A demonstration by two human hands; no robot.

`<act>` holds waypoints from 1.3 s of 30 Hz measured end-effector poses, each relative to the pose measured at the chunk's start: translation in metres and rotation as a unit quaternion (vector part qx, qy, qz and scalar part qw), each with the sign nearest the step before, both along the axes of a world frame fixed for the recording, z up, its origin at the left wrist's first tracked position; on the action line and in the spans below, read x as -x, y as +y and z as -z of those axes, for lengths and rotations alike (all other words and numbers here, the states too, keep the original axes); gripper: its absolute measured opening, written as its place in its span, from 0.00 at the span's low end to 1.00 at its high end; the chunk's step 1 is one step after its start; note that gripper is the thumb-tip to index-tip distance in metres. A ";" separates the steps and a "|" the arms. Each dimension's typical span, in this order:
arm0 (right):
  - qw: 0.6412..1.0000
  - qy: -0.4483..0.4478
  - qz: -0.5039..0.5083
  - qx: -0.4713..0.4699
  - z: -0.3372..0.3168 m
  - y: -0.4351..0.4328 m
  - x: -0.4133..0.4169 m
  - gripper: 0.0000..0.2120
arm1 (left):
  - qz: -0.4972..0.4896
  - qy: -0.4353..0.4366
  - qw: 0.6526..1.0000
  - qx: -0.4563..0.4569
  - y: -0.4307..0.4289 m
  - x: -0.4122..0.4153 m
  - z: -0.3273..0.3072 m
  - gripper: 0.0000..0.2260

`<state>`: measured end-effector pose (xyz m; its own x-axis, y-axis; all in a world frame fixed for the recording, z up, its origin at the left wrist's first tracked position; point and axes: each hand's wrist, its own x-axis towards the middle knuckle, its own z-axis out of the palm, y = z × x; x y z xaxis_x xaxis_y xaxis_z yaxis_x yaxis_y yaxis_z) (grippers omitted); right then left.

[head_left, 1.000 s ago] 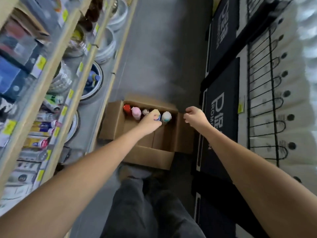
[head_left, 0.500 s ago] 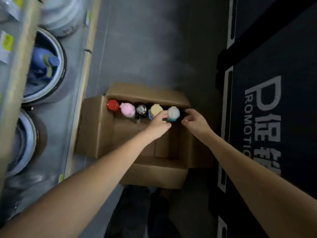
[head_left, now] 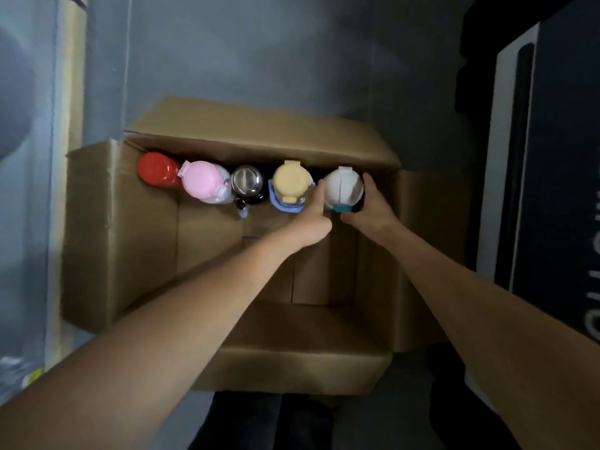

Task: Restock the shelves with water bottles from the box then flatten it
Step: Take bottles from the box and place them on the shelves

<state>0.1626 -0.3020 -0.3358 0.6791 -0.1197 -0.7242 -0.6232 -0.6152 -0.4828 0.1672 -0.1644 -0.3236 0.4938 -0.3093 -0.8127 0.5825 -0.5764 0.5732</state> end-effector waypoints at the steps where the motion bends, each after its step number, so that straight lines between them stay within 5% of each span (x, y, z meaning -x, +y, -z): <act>1: 1.000 -0.005 -0.008 -0.003 0.011 -0.001 0.001 0.46 | -0.002 0.004 1.000 0.002 -0.001 0.000 0.007 0.34; 10: 0.992 -0.115 -0.030 0.035 0.054 0.003 0.011 0.44 | -0.111 0.031 0.991 0.067 -0.007 0.004 0.031 0.35; 17: 0.990 -0.128 -0.052 0.030 0.019 0.000 0.046 0.41 | -0.084 0.017 0.995 0.042 0.004 0.023 -0.005 0.30; 27: 0.990 -0.116 -0.079 -0.017 -0.149 0.011 0.072 0.36 | -0.074 -0.031 0.996 0.044 0.033 0.048 -0.149 0.13; 31: 0.987 -0.124 -0.087 -0.053 -0.234 0.030 0.071 0.34 | -0.073 -0.066 0.994 0.042 0.060 0.062 -0.224 0.30; 39: 0.968 -0.182 -0.145 -0.095 -0.396 0.099 0.083 0.29 | -0.177 -0.133 0.974 0.041 0.118 0.118 -0.375 0.38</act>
<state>0.0795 -0.2031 0.0601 0.8782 0.2261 -0.4214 -0.2057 -0.6169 -0.7597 0.0495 -0.0466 0.0518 0.7710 -0.1405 -0.6212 0.5607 -0.3126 0.7667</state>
